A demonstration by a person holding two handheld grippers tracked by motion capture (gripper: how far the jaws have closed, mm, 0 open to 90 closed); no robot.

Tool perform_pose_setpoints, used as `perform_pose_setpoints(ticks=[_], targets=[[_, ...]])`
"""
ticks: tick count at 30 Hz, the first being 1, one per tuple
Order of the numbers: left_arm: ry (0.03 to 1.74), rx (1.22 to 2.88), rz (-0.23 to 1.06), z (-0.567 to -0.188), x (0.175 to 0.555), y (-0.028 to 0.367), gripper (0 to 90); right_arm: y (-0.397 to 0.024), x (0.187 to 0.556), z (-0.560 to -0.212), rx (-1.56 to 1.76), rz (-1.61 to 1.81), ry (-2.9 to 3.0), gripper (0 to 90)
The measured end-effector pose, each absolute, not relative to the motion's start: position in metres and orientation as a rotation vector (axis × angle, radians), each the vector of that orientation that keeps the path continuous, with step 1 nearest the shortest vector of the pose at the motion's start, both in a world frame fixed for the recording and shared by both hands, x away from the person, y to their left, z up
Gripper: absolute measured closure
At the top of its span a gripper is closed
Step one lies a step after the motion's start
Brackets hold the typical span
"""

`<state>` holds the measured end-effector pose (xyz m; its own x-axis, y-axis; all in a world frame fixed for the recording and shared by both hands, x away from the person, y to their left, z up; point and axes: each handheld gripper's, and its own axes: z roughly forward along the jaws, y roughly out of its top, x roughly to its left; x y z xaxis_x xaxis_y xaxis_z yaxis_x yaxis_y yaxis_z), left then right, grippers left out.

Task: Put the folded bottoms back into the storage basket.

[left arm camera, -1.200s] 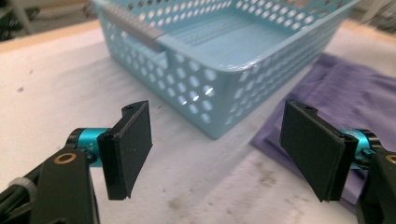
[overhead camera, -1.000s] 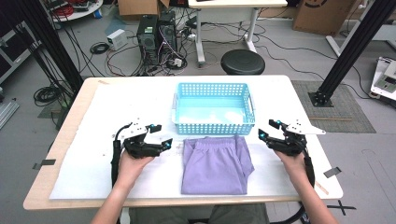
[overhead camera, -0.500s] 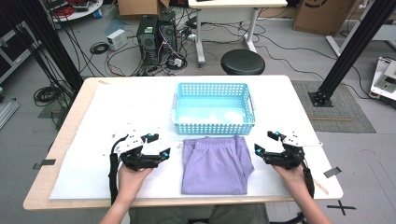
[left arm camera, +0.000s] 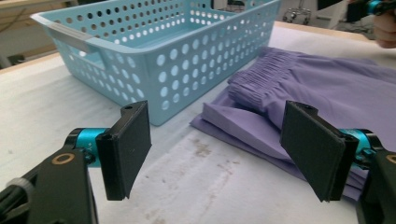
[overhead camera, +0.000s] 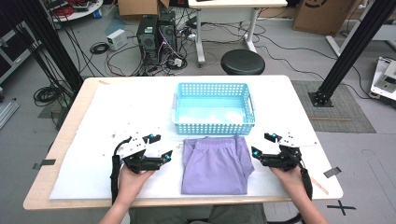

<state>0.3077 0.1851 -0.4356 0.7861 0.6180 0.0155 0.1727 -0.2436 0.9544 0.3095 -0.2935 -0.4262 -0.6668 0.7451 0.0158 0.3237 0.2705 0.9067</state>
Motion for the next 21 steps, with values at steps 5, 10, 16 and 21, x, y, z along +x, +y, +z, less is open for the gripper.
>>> perform_pose_setpoints(ticks=[5, 10, 16, 21], targets=[[0.652, 1.810, 0.469, -0.434, 0.300, 0.175, 27.1, -0.286, 0.307, -0.426, 0.950, 1.372, 2.136, 21.4], [0.705, 1.838, 0.406, -0.435, 0.295, 0.163, 28.3, -0.283, 0.301, -0.424, 0.941, 1.357, 2.121, 21.6], [0.725, 1.873, 0.323, -0.440, 0.293, 0.147, 31.1, -0.278, 0.291, -0.428, 1.005, 1.303, 2.168, 28.6], [0.733, 1.894, 0.332, -0.438, 0.284, 0.131, 31.1, -0.269, 0.283, -0.429, 1.062, 1.310, 2.178, 25.1]])
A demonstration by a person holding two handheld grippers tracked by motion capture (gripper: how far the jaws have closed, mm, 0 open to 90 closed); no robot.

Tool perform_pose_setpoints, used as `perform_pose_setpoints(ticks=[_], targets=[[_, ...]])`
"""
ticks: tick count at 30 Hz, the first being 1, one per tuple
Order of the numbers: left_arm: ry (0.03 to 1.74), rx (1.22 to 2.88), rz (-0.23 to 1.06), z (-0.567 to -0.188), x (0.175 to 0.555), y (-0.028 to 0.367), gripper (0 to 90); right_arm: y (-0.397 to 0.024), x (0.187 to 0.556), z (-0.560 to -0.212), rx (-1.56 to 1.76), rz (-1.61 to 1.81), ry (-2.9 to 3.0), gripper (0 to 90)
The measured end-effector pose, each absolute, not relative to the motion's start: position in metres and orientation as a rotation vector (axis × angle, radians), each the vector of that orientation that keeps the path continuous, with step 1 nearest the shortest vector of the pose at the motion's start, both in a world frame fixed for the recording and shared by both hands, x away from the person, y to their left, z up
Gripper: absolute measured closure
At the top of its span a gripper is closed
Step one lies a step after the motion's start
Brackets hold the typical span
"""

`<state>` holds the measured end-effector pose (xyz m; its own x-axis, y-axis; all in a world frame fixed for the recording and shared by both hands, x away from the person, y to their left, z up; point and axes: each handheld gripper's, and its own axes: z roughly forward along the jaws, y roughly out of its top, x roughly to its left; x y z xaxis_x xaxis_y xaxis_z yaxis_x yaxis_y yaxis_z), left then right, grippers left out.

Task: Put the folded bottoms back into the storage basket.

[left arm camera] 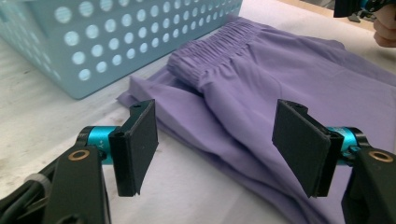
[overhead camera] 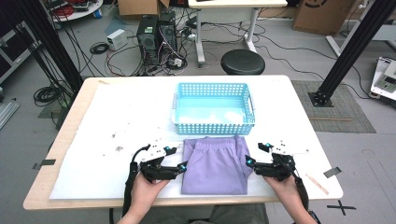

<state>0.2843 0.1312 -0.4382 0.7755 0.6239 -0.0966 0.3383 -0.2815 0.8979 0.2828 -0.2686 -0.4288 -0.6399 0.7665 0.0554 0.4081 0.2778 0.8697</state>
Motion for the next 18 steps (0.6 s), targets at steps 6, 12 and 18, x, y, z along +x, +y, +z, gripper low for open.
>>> perform_pose_setpoints(ticks=[6, 12, 18], targets=[[0.774, 1.923, 0.275, -0.440, 0.280, 0.114, 31.3, -0.244, 0.269, -0.430, 1.117, 1.283, 2.211, 22.3], [0.820, 1.989, 0.289, -0.443, 0.280, 0.109, 31.3, -0.236, 0.269, -0.436, 1.134, 1.155, 2.270, 22.3], [0.876, 2.048, 0.287, -0.446, 0.283, 0.109, 31.2, -0.240, 0.276, -0.444, 1.238, 1.023, 2.322, 21.0]])
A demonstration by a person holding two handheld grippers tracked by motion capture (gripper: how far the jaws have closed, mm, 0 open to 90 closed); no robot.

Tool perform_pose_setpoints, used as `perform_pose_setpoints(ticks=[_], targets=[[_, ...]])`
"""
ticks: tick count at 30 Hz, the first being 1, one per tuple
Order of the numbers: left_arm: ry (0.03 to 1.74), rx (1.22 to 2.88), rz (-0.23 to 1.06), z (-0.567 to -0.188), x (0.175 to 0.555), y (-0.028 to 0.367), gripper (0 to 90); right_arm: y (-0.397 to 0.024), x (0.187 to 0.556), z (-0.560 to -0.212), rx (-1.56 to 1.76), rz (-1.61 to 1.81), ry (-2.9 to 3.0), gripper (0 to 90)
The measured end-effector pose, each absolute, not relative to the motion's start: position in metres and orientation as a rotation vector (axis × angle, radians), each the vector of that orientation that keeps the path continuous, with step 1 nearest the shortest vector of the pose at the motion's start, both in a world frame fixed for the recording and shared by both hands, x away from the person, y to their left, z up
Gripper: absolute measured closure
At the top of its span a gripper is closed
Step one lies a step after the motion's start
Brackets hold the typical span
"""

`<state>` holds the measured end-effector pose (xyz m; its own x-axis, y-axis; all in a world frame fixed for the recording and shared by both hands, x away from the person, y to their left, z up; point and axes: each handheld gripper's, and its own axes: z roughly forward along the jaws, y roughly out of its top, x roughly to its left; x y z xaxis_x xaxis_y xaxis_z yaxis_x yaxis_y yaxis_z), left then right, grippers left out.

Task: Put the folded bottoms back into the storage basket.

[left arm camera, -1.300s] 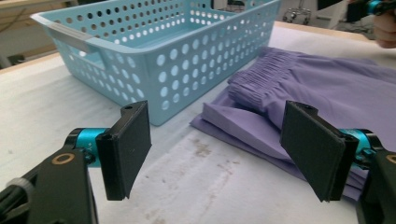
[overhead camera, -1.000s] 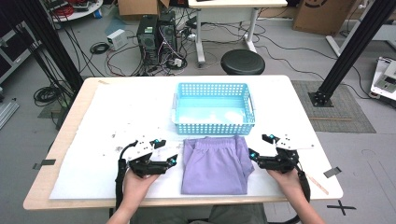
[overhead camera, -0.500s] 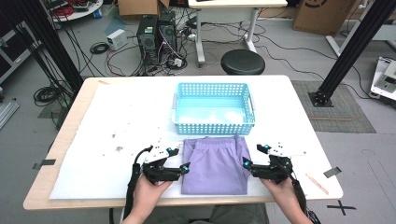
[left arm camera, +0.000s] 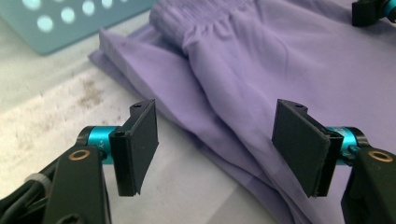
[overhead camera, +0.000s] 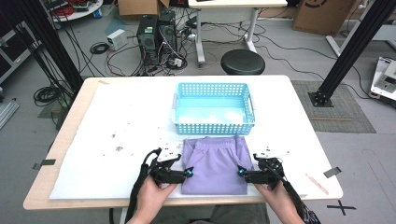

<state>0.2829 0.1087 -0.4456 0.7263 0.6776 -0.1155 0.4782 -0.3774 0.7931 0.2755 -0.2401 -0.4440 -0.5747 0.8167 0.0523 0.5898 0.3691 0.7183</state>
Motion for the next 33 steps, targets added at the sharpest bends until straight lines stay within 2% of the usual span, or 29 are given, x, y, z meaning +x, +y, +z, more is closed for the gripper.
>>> perform_pose_setpoints(ticks=[9, 16, 17, 19, 23, 30, 33], targets=[[0.954, 2.056, 0.213, -0.449, 0.288, 0.106, 34.1, -0.239, 0.279, -0.448, 1.339, 1.015, 2.346, 21.8], [1.018, 1.990, 0.152, -0.449, 0.287, 0.098, 35.4, -0.235, 0.277, -0.447, 1.303, 1.023, 2.354, 37.9], [1.018, 1.990, 0.152, -0.449, 0.287, 0.098, 37.1, -0.235, 0.277, -0.447, 1.303, 1.023, 2.354, 37.9], [1.026, 1.989, 0.167, -0.449, 0.285, 0.093, 38.6, -0.234, 0.277, -0.447, 1.296, 1.034, 2.359, 43.9], [1.038, 2.000, 0.203, -0.448, 0.283, 0.094, 44.9, -0.234, 0.276, -0.447, 1.293, 1.041, 2.364, 45.9], [1.074, 2.001, 0.244, -0.448, 0.277, 0.099, 44.4, -0.235, 0.275, -0.448, 1.296, 1.059, 2.353, 46.2], [1.089, 1.989, 0.243, -0.448, 0.278, 0.098, 48.5, -0.234, 0.274, -0.448, 1.304, 1.051, 2.343, 47.2]])
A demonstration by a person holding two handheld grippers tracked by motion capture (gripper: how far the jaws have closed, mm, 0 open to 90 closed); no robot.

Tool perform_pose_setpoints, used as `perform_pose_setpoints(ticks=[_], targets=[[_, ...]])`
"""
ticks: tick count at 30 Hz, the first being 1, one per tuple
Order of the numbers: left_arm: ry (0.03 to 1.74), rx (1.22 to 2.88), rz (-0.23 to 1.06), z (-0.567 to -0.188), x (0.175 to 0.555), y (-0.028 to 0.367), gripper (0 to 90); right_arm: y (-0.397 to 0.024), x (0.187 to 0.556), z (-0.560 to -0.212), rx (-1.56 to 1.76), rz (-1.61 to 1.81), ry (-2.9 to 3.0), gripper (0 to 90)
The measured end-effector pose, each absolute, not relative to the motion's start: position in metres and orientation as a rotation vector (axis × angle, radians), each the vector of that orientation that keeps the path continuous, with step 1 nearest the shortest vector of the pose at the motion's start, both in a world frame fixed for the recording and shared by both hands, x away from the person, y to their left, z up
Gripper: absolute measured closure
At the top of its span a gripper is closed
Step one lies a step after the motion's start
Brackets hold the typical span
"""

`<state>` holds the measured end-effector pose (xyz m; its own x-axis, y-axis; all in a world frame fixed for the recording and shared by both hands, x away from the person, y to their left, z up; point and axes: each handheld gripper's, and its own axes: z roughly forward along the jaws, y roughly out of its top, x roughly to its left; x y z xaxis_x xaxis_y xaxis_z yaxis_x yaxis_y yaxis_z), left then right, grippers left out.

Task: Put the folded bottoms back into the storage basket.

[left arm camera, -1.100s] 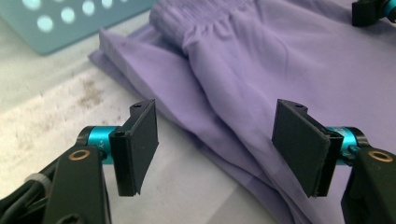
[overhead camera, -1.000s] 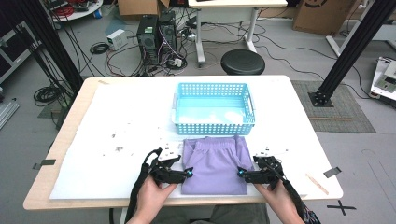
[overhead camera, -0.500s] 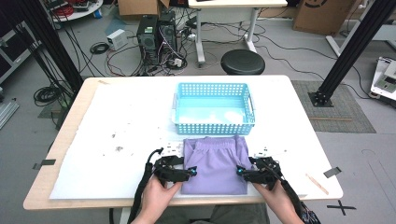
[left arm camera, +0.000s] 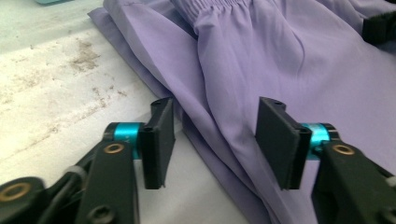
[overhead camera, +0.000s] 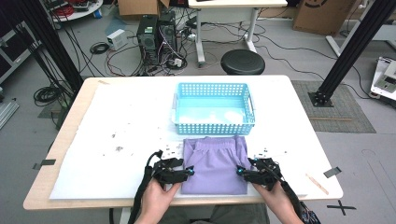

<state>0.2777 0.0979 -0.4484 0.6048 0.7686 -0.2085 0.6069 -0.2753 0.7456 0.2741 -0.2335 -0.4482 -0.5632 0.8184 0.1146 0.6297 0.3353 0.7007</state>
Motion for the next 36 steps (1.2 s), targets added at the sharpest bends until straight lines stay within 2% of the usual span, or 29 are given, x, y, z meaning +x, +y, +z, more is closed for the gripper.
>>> perform_pose_setpoints(ticks=[1, 2, 4, 5, 6, 9, 10, 11, 12, 15, 16, 20, 28, 36], targets=[[1.095, 1.980, 0.236, -0.449, 0.278, 0.098, 48.5, -0.234, 0.274, -0.448, 1.304, 1.051, 2.343, 47.2], [1.103, 1.970, 0.223, -0.449, 0.279, 0.099, 50.7, -0.232, 0.273, -0.448, 1.298, 1.038, 2.343, 52.4], [1.114, 1.959, 0.208, -0.449, 0.281, 0.099, 52.1, -0.230, 0.272, -0.448, 1.294, 1.032, 2.344, 55.4], [1.114, 1.962, 0.209, -0.449, 0.282, 0.098, 56.1, -0.228, 0.271, -0.448, 1.286, 1.039, 2.348, 62.3], [1.113, 1.962, 0.204, -0.449, 0.283, 0.096, 56.1, -0.228, 0.271, -0.448, 1.286, 1.039, 2.348, 62.3], [1.102, 1.950, 0.178, -0.450, 0.286, 0.090, 62.2, -0.224, 0.271, -0.448, 1.281, 1.050, 2.359, 71.8], [1.095, 1.954, 0.171, -0.450, 0.287, 0.089, 62.2, -0.224, 0.271, -0.448, 1.281, 1.050, 2.359, 71.8], [1.090, 1.959, 0.169, -0.450, 0.288, 0.087, 64.2, -0.224, 0.272, -0.448, 1.276, 1.050, 2.364, 73.7], [1.087, 1.959, 0.165, -0.451, 0.289, 0.086, 70.0, -0.224, 0.272, -0.448, 1.271, 1.056, 2.365, 76.3], [1.089, 1.953, 0.128, -0.451, 0.293, 0.086, 74.8, -0.224, 0.274, -0.448, 1.276, 1.067, 2.382, 81.4], [1.090, 1.950, 0.096, -0.452, 0.295, 0.087, 79.7, -0.222, 0.274, -0.447, 1.277, 1.072, 2.395, 83.6], [1.074, 1.946, 0.049, -0.452, 0.298, 0.088, 84.2, -0.223, 0.278, -0.446, 1.262, 1.105, 2.424, 85.2], [0.994, 1.901, 0.016, -0.437, 0.295, 0.095, 85.3, -0.228, 0.274, -0.431, 1.206, 1.205, 2.383, 85.9], [0.921, 1.874, 0.051, -0.412, 0.289, 0.099, 85.5, -0.230, 0.270, -0.410, 1.149, 1.284, 2.342, 85.9]])
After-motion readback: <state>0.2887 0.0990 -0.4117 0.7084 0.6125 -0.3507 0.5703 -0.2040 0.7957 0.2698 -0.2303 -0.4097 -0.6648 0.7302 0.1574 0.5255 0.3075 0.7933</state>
